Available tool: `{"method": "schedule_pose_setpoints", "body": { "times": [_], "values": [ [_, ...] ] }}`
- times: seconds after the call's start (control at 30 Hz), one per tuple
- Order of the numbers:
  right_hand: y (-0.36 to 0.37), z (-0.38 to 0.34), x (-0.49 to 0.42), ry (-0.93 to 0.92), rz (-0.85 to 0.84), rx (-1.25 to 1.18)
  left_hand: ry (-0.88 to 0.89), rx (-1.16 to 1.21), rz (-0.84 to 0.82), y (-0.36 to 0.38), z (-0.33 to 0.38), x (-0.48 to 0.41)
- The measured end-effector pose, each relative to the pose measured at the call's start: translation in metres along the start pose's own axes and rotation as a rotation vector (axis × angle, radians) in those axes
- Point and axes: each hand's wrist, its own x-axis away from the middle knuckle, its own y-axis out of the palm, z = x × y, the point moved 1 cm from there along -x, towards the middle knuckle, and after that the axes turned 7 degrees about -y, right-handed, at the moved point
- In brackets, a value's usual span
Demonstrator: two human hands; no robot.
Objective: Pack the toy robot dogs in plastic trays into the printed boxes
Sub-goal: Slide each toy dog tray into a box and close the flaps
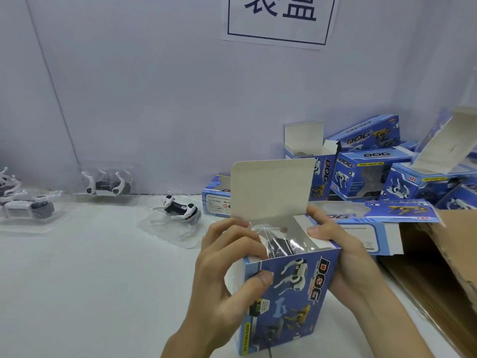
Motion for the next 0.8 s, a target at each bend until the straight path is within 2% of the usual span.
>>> {"method": "schedule_pose_setpoints", "body": {
  "times": [0.17, 0.4, 0.53, 0.67, 0.8],
  "values": [
    [0.004, -0.004, 0.000, -0.161, -0.032, 0.026, -0.033, 0.013, -0.017, -0.003, -0.004, -0.001],
    [0.007, -0.005, 0.004, -0.271, -0.063, 0.041, -0.030, -0.010, 0.002, -0.004, -0.002, -0.001],
    [0.002, -0.008, 0.009, -0.223, -0.109, 0.016, -0.076, 0.075, -0.001, -0.008, -0.003, -0.001],
    [0.004, -0.006, 0.009, -0.257, -0.109, 0.129, 0.014, 0.027, 0.007, -0.009, 0.000, 0.000],
    [0.004, -0.007, 0.009, -0.358, -0.182, 0.346, 0.255, -0.292, 0.065, -0.013, 0.001, 0.002]
  ]
}}
